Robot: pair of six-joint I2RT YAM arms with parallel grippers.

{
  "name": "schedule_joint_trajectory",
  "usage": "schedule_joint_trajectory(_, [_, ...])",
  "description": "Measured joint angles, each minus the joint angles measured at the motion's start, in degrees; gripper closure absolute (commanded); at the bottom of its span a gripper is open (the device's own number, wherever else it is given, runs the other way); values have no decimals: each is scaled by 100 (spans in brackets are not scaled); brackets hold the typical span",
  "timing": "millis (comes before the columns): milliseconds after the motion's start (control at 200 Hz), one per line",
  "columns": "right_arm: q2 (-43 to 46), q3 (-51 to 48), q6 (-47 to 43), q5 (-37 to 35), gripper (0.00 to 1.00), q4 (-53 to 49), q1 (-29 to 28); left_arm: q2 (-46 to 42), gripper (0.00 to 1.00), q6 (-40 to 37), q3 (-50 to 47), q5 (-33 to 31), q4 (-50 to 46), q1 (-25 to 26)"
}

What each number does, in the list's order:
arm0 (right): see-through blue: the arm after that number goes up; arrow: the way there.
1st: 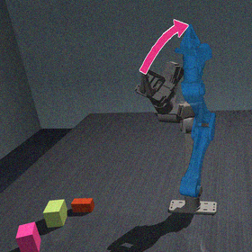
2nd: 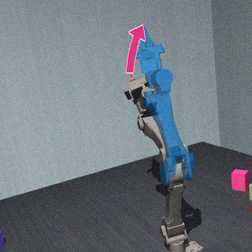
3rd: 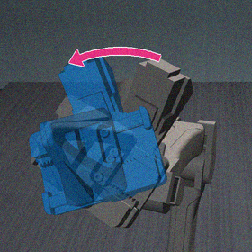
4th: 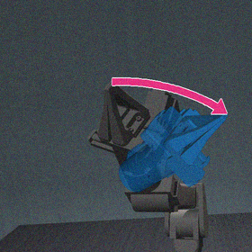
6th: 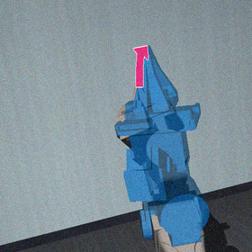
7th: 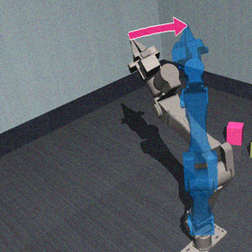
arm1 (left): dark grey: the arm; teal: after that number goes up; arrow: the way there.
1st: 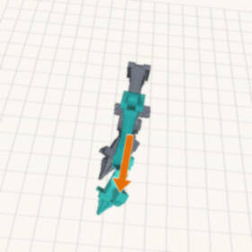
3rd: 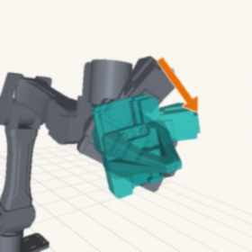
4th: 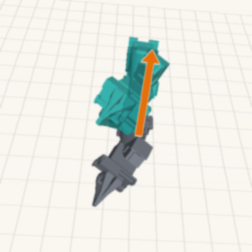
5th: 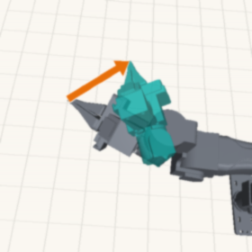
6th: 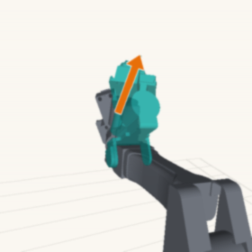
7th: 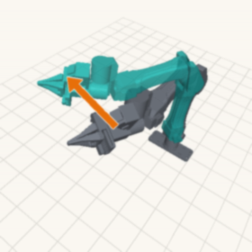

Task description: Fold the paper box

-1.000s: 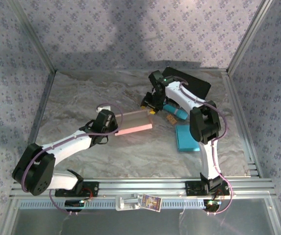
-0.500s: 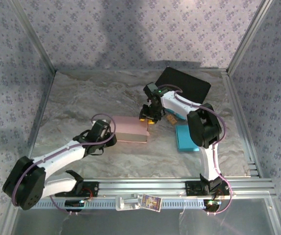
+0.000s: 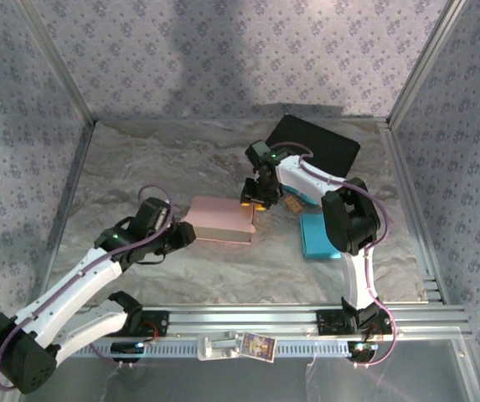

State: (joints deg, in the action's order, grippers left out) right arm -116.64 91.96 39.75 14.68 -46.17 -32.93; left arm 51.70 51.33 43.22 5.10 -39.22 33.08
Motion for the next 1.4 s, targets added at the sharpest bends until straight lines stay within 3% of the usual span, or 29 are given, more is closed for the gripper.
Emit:
schedule_joint_trajectory(170, [179,-11,-2,-103,59,-118,0,914,55,-234,1377,299,-452,-1126])
schedule_joint_trajectory(320, [535,-162,-15,-96,58,-146,-11,2234,57,-761,2109,715,-426,-1631])
schedule_joint_trajectory(460, [780,-376,17,11,57,-136,-114,3281,61,-1252,2271,1032,-431,-1670])
schedule_joint_trajectory(595, [822,-570,118,146,59,-83,-319,3716,65,-1508,2264,1241,-398,-1670])
schedule_joint_trajectory(1149, [822,-887,264,293,74,22,-466,3746,78,-1578,1311,1462,361,-1639])
schedule_joint_trajectory(1264, [822,-962,260,289,75,37,-455,3729,77,-1576,1209,1436,367,-1582])
schedule_joint_trajectory(1399, [811,-1049,221,267,72,28,-433,3729,68,-1615,1204,1285,306,-1504])
